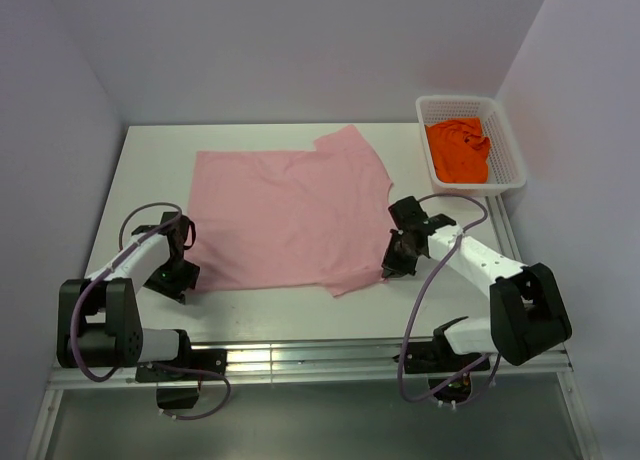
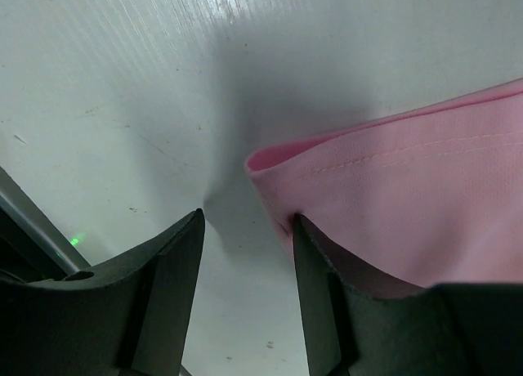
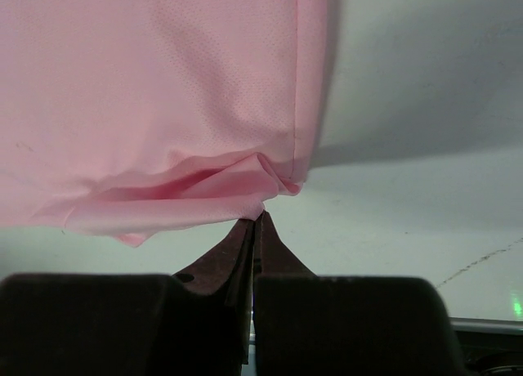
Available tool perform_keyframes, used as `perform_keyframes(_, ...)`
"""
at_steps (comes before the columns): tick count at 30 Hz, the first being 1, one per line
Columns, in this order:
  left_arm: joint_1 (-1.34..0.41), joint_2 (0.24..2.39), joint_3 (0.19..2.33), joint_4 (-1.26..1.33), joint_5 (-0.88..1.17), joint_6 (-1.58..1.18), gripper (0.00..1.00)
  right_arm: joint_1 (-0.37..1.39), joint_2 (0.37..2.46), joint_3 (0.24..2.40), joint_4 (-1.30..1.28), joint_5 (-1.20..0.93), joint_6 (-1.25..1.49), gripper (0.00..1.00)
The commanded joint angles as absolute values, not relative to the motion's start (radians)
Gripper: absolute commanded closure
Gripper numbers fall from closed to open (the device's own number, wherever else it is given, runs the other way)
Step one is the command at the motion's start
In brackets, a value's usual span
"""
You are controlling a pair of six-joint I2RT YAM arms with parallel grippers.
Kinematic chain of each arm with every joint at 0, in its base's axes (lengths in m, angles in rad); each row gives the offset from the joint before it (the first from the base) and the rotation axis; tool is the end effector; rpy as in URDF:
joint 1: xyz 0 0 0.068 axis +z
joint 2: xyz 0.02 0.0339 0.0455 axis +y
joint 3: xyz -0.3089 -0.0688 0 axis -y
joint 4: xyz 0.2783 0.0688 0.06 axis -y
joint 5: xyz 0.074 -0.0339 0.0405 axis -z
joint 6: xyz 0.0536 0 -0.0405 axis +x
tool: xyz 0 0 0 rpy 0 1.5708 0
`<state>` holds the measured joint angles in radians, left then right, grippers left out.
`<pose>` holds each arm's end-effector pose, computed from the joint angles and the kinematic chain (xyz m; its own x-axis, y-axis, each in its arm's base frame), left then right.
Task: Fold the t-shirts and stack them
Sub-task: Grap the side of the flattened tshirt closest away from the robot with both arms, then fold the flattened tshirt in 1/3 of the way
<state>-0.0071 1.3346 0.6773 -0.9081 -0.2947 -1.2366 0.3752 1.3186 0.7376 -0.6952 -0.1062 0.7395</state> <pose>0.2055 0.0141 0.1660 -0.3329 -0.9016 -0.2761 -0.9429 0.3206 0.0902 0.2263 0.0952 0.1882 -0.9227 0.3568 -0.1462 0.3097 0.9115 0.2706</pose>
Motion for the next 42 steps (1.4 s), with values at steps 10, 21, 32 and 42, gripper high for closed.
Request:
perform_keyframes(10, -0.008, 1.367, 0.690, -0.833, -0.354, -1.229, 0.63, 0.307, 1.286, 0.744, -0.703, -0.106, 0.678, 1.00)
perform_keyframes(21, -0.005, 1.304, 0.779, -0.860, -0.345, -1.146, 0.99, 0.291, 1.215, 0.761, -0.776, -0.086, 0.680, 1.00)
perform_keyframes(32, -0.003, 1.319, 1.015, -0.928, -0.301, -1.098, 1.00, 0.290, 1.242, 0.995, -0.874, -0.080, 0.696, 1.00)
perform_keyframes(42, 0.028, 1.520, 1.213, -0.874, -0.241, -1.086, 1.00, 0.285, 1.457, 1.282, -0.888, -0.034, 0.686, 1.00)
